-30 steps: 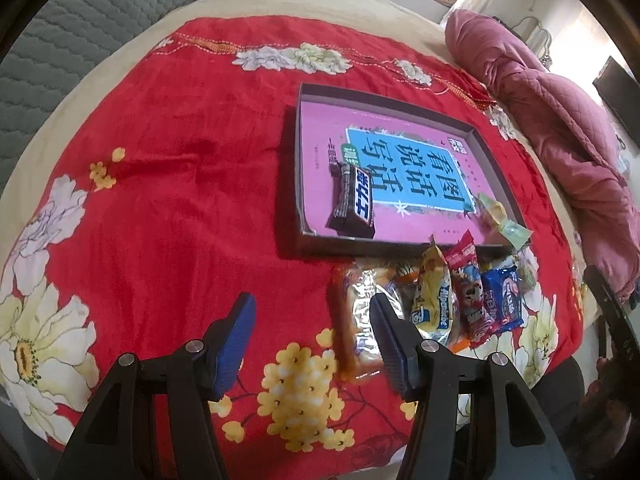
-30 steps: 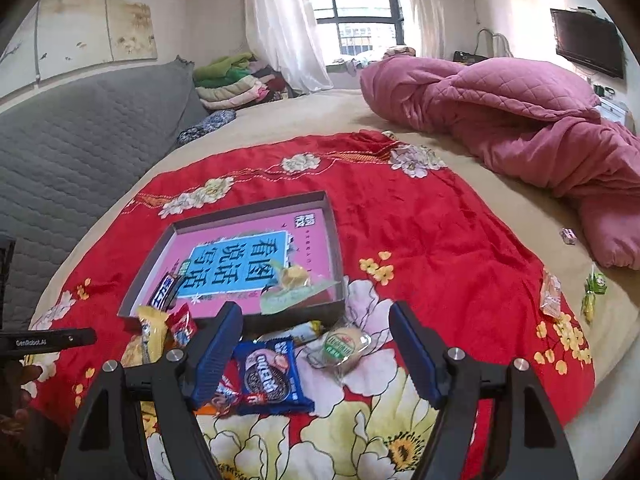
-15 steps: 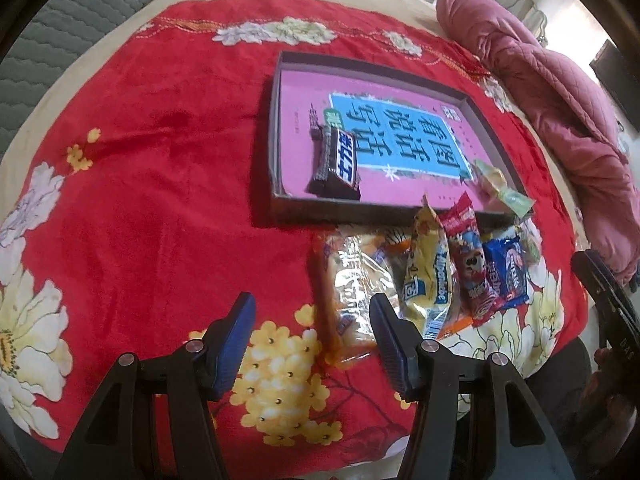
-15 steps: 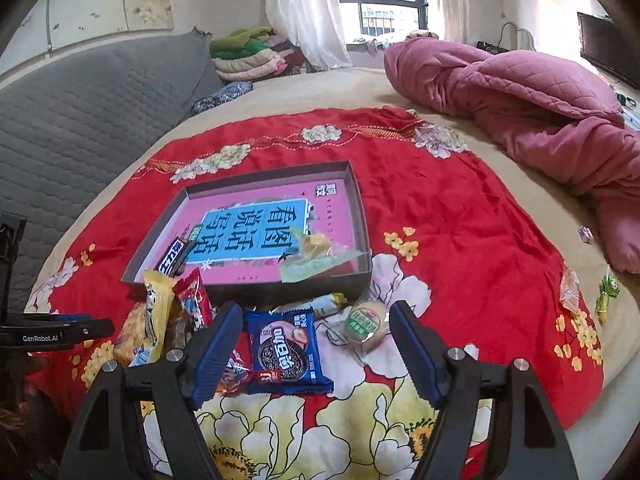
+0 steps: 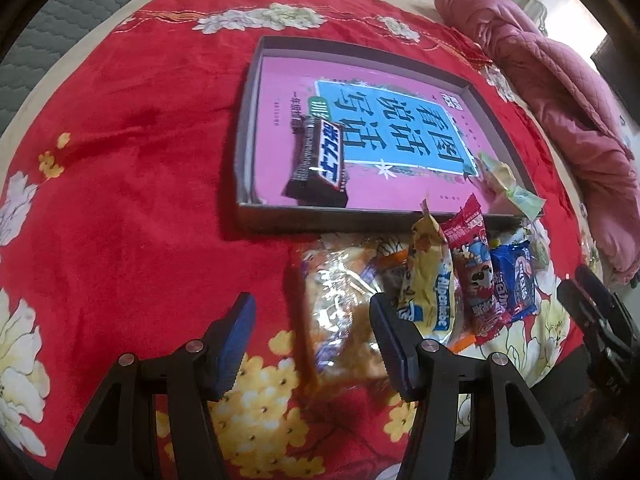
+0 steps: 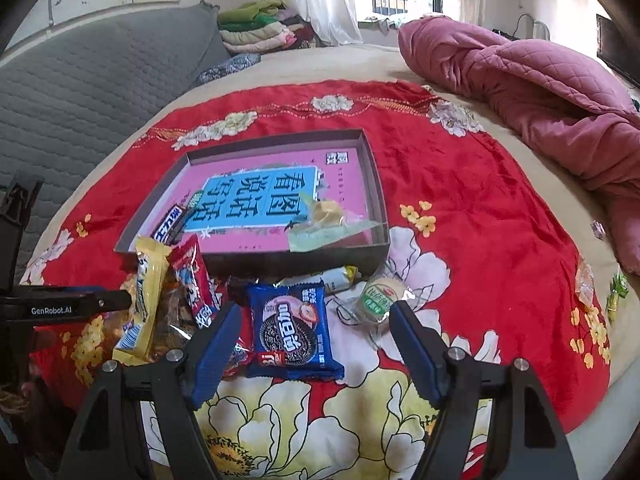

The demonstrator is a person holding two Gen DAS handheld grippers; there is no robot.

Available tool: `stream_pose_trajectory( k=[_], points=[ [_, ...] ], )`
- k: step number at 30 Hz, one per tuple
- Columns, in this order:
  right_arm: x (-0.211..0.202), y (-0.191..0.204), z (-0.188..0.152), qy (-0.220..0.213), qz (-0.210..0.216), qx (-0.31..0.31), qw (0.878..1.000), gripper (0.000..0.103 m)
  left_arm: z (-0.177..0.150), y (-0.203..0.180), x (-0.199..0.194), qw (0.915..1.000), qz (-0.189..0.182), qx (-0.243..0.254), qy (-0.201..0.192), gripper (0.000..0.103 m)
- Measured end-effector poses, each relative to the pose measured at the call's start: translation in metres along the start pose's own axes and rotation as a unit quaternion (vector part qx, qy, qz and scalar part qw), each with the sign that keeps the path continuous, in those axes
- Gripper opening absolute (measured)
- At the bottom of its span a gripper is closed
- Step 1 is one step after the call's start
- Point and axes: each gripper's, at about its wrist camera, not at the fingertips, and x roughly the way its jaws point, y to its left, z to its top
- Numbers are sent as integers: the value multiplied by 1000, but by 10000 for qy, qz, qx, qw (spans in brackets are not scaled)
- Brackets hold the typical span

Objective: Organize snacks
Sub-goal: 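Move both tools back over the remaining snack packets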

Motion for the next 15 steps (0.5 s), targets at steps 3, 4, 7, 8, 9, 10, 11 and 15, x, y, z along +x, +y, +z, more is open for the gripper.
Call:
stream_pose_trajectory(
  k=[3, 4, 7, 8, 9, 10, 11, 15],
  points=[
    [4, 0, -1, 76, -10, -4, 10000, 75, 4, -6, 5, 10000, -7, 46, 7, 61],
    [5, 0, -1, 103, -9, -10, 9999, 75, 5, -7, 6, 10000, -13, 58, 16, 61],
    [10, 1, -2, 189, -16, -46, 9998, 75, 6, -14, 11, 9999, -11, 132, 83, 61],
    [11, 2, -2, 214, -14, -61, 9998, 75, 6, -17, 13, 9998, 11, 159, 102, 61],
    [13, 3, -2, 241, -14, -79, 9997, 75, 5, -19, 16, 9998, 30, 180, 128, 61],
    [15, 4, -3, 267, -18, -103, 9996, 75, 5, -20, 18, 9997, 31, 182, 159, 61],
    [17, 5, -3, 295, -14, -129, 9995, 75, 4, -20, 20, 9997, 23, 173, 194, 61],
    [25, 11, -3, 417, -28, -243, 9988, 75, 2, -21, 26, 9995, 101, 138, 264, 61]
  ],
)
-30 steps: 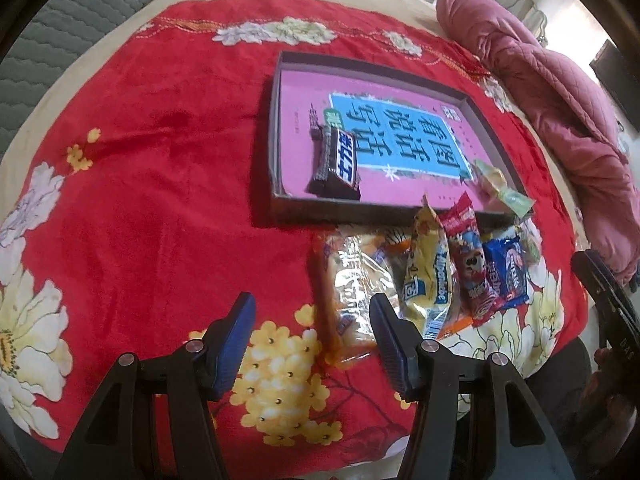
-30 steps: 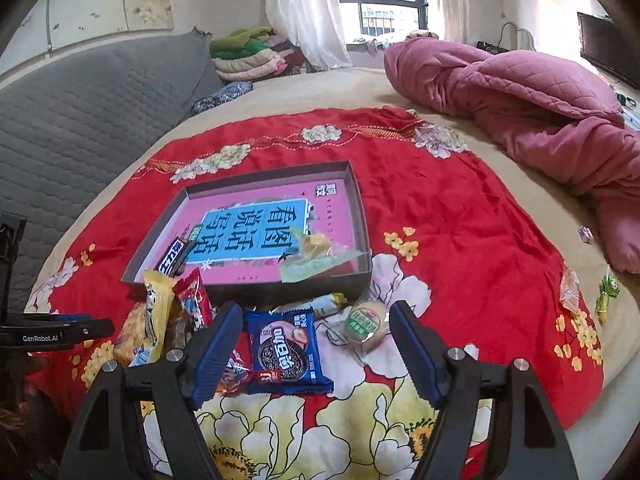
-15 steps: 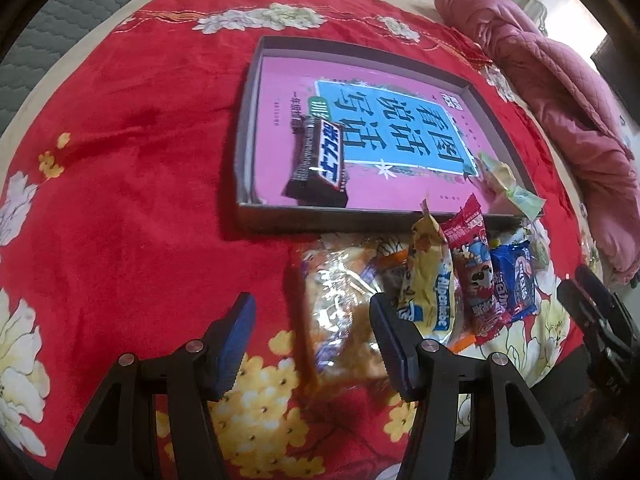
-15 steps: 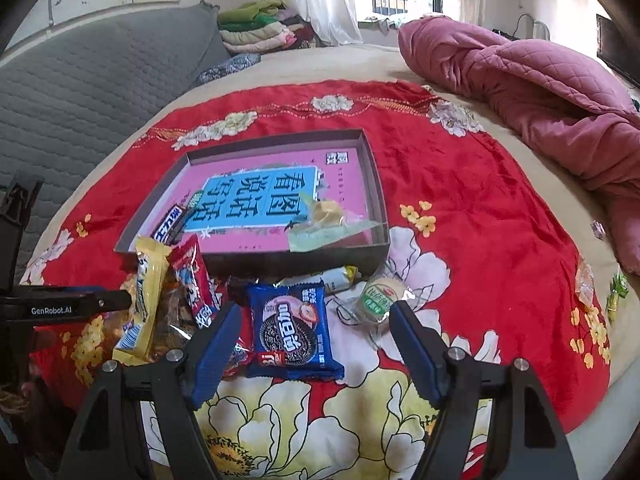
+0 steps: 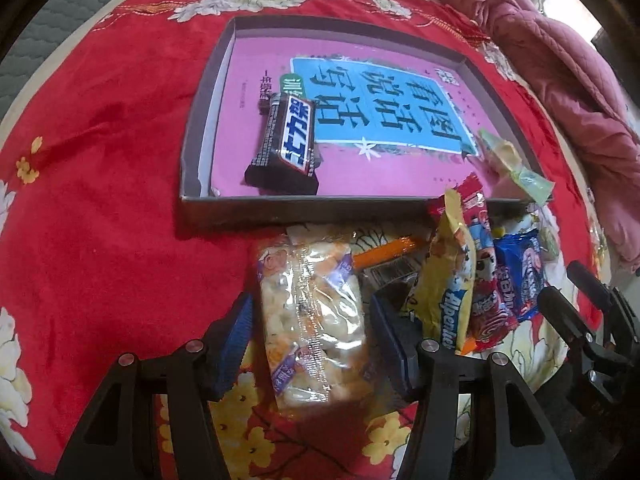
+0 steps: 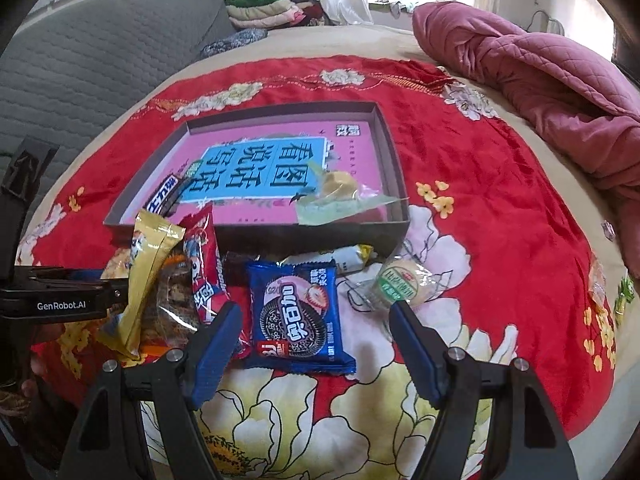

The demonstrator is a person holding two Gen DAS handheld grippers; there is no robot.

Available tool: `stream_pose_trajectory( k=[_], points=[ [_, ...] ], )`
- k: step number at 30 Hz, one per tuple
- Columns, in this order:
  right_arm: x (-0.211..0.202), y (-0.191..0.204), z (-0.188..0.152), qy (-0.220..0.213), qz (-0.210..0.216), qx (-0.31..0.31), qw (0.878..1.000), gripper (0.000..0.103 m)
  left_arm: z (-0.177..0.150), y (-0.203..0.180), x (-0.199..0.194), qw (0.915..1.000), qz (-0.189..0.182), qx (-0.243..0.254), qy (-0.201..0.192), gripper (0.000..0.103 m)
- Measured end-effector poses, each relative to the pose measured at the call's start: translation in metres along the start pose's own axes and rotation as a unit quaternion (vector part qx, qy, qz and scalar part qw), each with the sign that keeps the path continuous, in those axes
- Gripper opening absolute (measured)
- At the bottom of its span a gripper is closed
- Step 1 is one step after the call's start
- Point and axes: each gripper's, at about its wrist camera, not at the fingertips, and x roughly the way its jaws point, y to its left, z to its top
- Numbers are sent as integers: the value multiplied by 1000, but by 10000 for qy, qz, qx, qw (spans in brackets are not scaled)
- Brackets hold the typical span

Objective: Organize snacks
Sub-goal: 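Move both tools back over the remaining snack packets, then close the left tool on the clear puffed-snack bag while the right tool grips the blue cookie packet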

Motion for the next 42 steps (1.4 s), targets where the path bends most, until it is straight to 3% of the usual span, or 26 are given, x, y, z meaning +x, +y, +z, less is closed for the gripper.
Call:
stream_pose_trajectory(
  k=[28, 32, 35, 42],
  points=[
    [41, 11, -2, 574, -56, -183, 9982, 75, -4, 11, 3, 9996, -127, -223, -85, 58],
    [42, 13, -2, 578, 62, -234, 9980, 54, -5, 13, 4, 9995, -158, -257, -106, 58],
    [40, 17, -2, 525, 54, -322, 9981, 53, -3, 12, 6, 9994, -195, -256, -137, 52],
    [30, 11, -2, 345, 220, -161, 9990, 53, -3, 13, 1, 9990, -289, -287, -207, 51]
  ],
)
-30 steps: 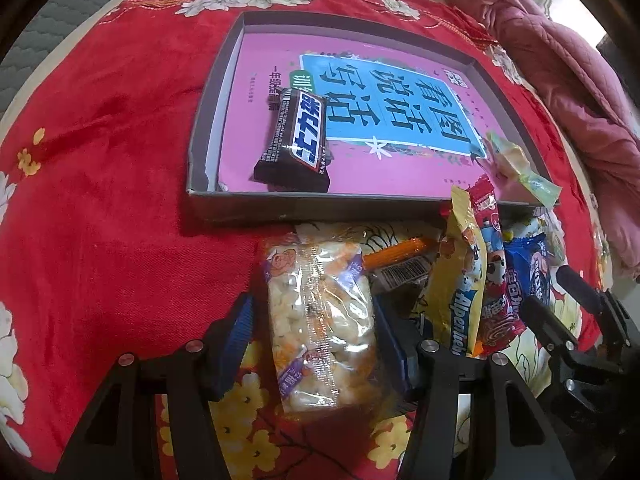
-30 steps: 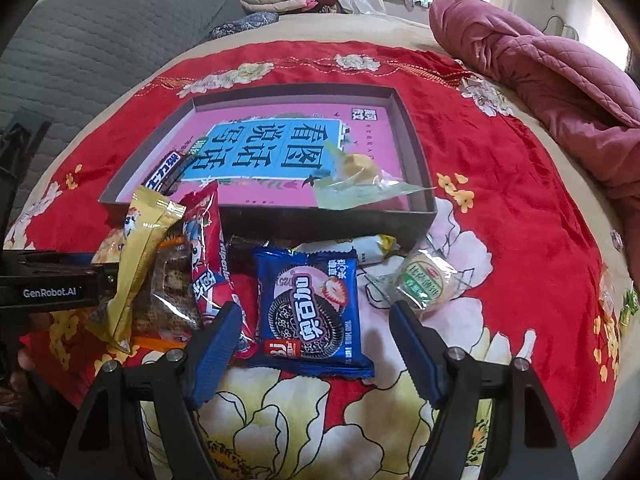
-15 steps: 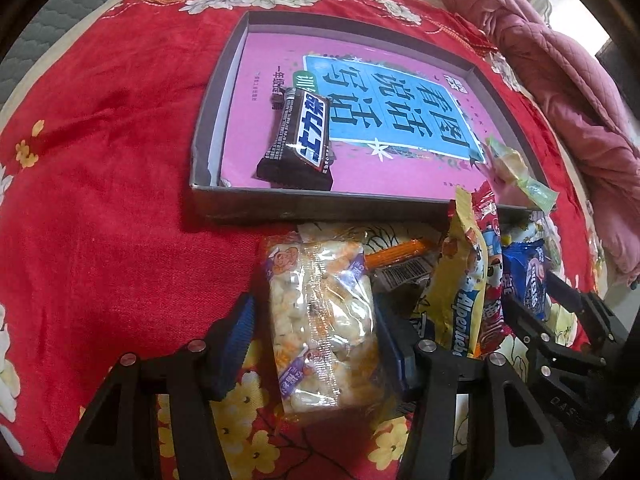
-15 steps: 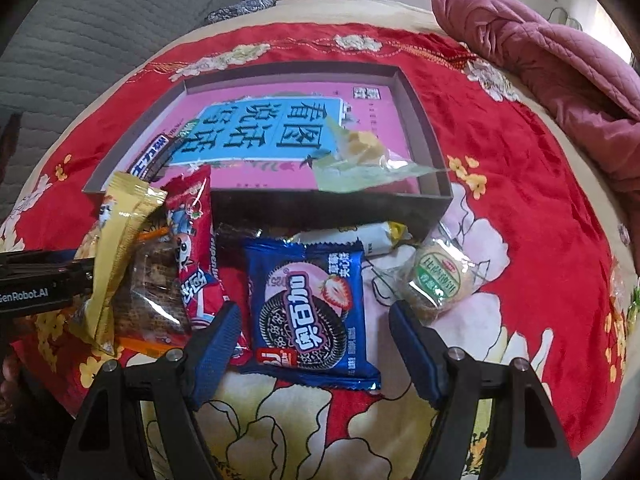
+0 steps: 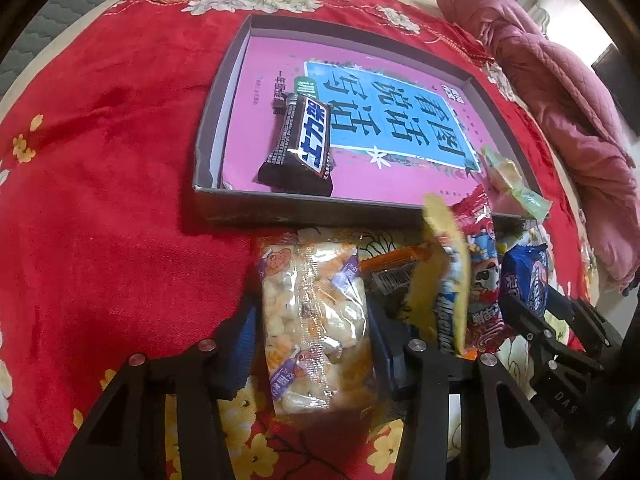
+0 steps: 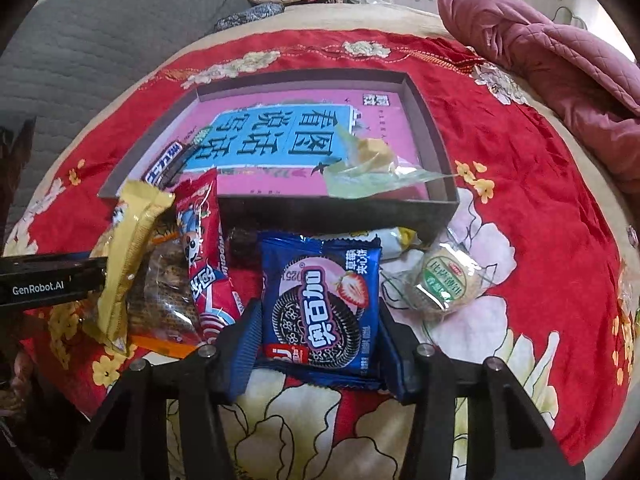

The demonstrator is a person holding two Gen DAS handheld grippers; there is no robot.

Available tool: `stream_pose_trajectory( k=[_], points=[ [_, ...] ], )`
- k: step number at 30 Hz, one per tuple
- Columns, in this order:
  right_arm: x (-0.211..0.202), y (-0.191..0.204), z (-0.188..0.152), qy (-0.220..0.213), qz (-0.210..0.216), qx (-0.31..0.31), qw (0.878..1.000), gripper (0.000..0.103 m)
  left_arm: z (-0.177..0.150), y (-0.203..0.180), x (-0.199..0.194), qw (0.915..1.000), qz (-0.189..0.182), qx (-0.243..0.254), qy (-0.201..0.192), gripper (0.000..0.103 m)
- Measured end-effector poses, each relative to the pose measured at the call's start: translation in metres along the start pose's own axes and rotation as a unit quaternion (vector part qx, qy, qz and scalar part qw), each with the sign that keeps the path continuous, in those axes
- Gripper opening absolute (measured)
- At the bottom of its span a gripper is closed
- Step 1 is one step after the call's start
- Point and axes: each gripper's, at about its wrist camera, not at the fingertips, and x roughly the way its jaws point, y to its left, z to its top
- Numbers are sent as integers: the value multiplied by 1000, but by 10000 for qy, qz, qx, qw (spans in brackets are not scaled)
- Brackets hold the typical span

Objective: Organize snacks
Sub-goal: 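Close the left tool on the clear puffed-snack bag while the right tool grips the blue cookie packet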

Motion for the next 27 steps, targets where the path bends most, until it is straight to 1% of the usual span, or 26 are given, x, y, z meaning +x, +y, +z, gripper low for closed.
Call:
stream_pose_trajectory(
  k=[9, 27],
  points=[
    [-15, -7, 2, -315, 175, 198, 9992, 53, -4, 4, -13, 10000, 0, -15, -94, 51],
    [-24, -7, 3, -526, 289, 184, 9980, 53, -4, 15, -36, 9994, 58, -106, -335, 51]
  ],
)
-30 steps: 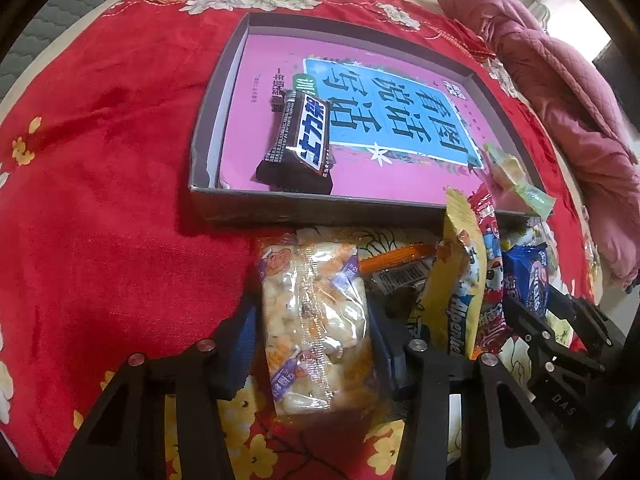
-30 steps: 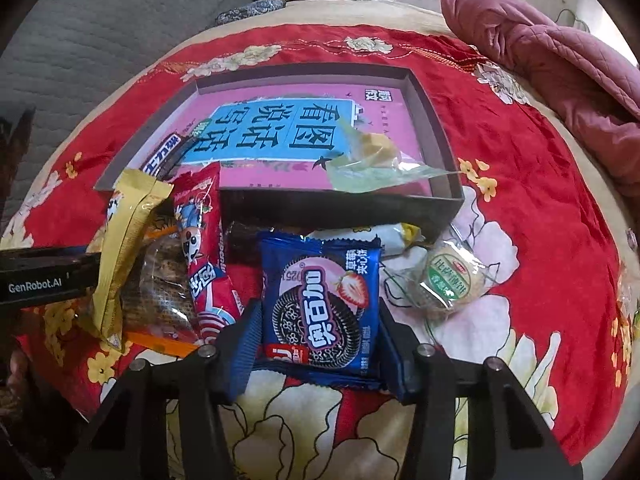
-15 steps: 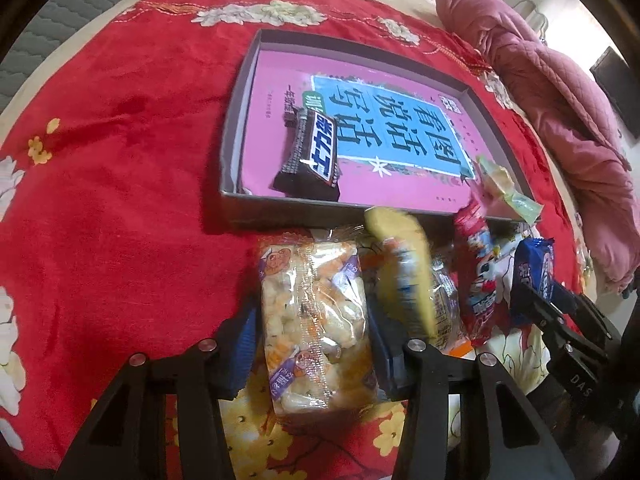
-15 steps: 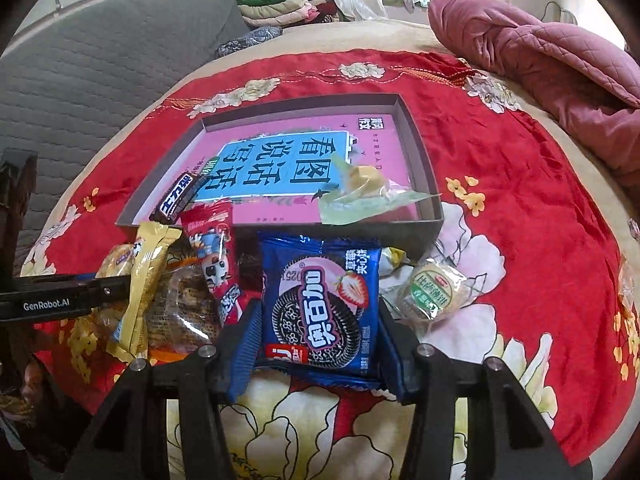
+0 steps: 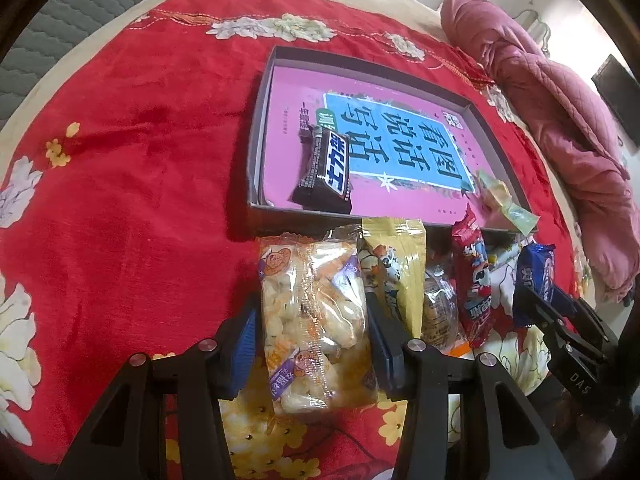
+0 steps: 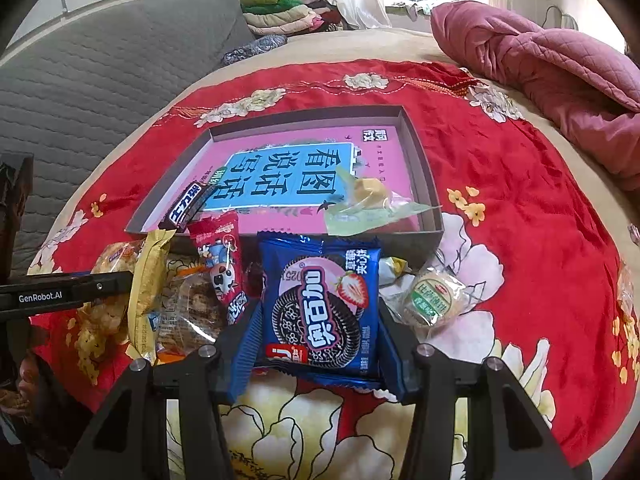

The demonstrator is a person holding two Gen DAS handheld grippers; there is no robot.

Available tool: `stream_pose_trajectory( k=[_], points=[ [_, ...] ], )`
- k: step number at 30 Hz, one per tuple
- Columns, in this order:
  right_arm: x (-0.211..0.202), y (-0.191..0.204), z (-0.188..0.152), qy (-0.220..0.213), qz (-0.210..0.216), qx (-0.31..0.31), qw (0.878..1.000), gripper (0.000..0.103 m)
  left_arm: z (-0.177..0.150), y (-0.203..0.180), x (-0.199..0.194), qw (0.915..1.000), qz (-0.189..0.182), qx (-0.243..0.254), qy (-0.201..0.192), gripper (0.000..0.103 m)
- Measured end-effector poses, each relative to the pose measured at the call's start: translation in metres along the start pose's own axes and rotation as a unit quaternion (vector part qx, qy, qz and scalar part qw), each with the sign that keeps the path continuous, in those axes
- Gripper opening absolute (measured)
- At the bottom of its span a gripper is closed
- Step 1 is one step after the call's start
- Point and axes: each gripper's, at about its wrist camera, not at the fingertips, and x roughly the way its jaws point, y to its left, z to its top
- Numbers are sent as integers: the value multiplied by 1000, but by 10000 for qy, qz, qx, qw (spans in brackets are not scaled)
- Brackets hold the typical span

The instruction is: Organize snacks

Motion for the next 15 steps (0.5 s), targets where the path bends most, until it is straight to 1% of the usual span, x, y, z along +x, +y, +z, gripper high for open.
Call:
stream_pose_trajectory(
  k=[9, 15],
  points=[
    [-5, 0, 0, -111, 9, 31, 9999, 53, -1, -1, -13, 9999, 9, 36, -149, 51],
    [-8, -2, 1, -178, 16, 70, 9998, 53, 0, 2, -20, 9997, 33, -24, -257, 51]
  ],
)
